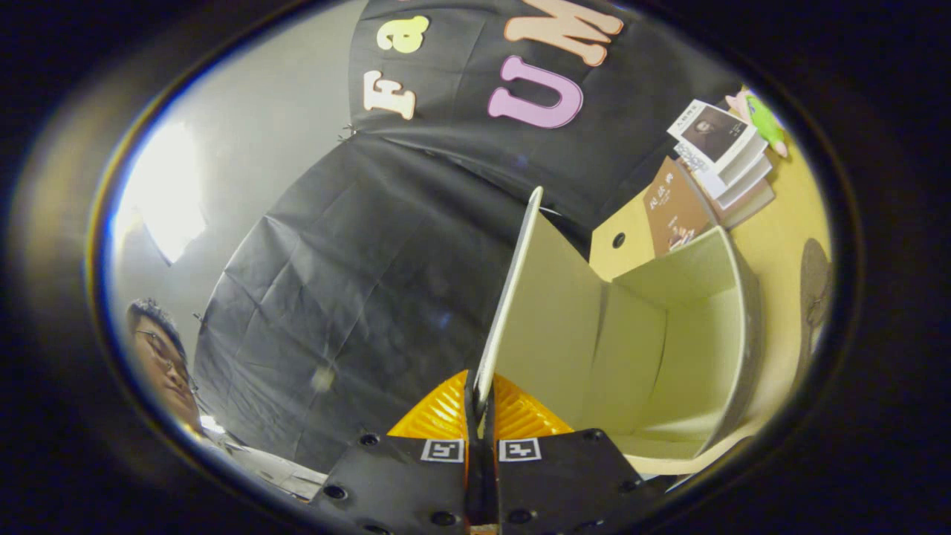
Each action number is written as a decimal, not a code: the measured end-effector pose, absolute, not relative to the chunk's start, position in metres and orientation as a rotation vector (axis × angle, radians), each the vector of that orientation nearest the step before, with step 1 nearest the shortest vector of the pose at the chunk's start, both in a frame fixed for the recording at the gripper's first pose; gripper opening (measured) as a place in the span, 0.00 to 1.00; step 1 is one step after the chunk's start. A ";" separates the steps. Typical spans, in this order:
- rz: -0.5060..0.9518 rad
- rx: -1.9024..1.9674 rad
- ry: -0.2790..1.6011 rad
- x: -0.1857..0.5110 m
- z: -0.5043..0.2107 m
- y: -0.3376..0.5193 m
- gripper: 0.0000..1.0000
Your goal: Open the storage box then place both shoes into the box .Put the left shoe in first, then the right shoe, with the right side of both shoes facing outward in a uniform manner.
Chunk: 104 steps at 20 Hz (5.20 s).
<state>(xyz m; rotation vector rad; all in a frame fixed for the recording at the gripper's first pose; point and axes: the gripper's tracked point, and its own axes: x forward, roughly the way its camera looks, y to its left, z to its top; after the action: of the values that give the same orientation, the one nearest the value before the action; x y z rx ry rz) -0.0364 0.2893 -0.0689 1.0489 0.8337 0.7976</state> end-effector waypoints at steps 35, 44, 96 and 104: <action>0.868 0.446 0.716 -0.042 -0.118 0.417 0.90; 0.621 0.254 0.596 -0.019 -0.135 0.267 0.95; -0.166 0.397 1.054 -0.039 -0.297 0.004 0.04; -0.140 0.455 0.914 -0.012 -0.208 0.059 0.04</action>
<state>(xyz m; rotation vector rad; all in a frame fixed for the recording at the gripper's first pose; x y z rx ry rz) -0.0124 0.0587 -0.2076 0.4547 0.9143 -0.1397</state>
